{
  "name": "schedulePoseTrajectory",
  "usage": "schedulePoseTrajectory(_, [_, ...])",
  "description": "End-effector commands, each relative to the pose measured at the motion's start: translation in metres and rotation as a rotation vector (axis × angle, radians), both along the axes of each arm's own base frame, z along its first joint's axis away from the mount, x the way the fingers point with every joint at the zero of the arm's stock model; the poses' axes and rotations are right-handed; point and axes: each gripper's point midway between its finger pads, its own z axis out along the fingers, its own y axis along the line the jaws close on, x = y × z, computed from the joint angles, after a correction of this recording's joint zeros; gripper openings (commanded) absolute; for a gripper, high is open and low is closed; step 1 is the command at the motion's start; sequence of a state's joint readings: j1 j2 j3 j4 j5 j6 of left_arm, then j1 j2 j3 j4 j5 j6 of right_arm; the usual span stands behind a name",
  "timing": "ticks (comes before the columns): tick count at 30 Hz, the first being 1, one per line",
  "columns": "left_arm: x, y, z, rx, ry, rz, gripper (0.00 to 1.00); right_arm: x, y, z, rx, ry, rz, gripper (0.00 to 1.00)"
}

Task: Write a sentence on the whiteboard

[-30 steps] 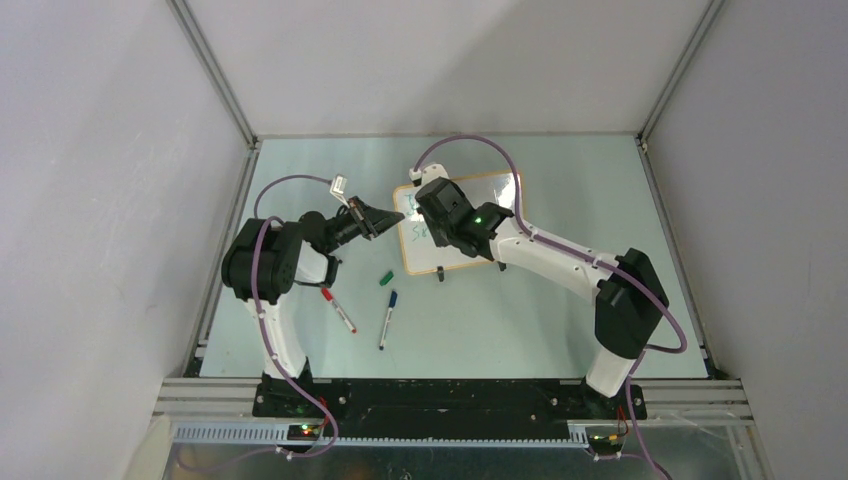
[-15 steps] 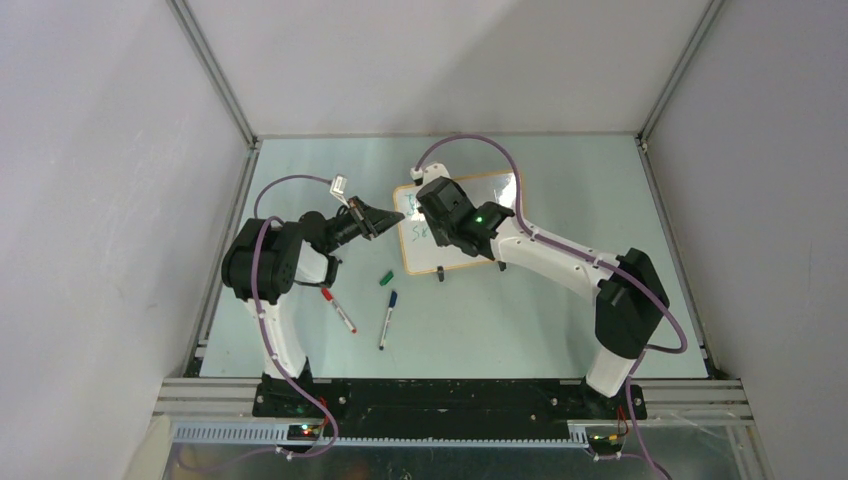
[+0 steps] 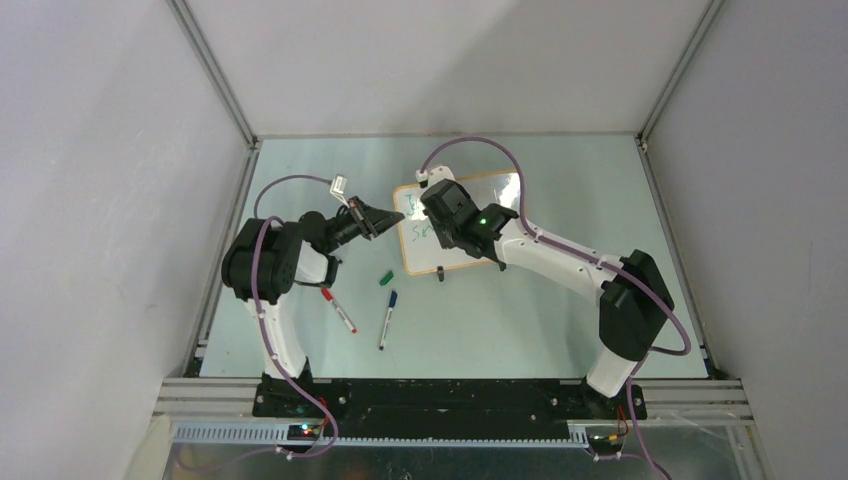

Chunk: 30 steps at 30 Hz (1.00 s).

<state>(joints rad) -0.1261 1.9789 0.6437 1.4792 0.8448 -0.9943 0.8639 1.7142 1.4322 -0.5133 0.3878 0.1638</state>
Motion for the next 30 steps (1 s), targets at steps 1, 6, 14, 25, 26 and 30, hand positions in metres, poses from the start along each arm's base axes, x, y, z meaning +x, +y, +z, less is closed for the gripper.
schedulePoseTrajectory(1, [0.0,-0.003,0.018,-0.012,-0.075,-0.023,0.0,0.002,-0.011,0.004,-0.005,-0.019,-0.037,0.0])
schedulePoseTrajectory(6, [0.0,-0.003,0.018,-0.012,-0.074,-0.022,0.0,-0.004,-0.009,-0.003,-0.014,-0.003,-0.025,0.0])
schedulePoseTrajectory(14, [0.0,-0.003,0.018,-0.011,-0.077,-0.022,0.0,-0.01,-0.01,-0.008,-0.025,0.0,-0.022,0.0])
schedulePoseTrajectory(25, [-0.001,-0.003,0.018,-0.011,-0.076,-0.023,0.0,-0.01,-0.006,0.042,0.093,-0.113,0.024,0.0])
schedulePoseTrajectory(26, [-0.001,-0.003,0.018,-0.011,-0.076,-0.023,0.0,-0.012,-0.01,0.043,0.099,-0.124,0.026,0.0])
schedulePoseTrajectory(30, [-0.001,-0.002,0.018,-0.009,-0.08,-0.017,0.0,-0.01,-0.015,0.053,0.156,-0.195,0.019,0.0])
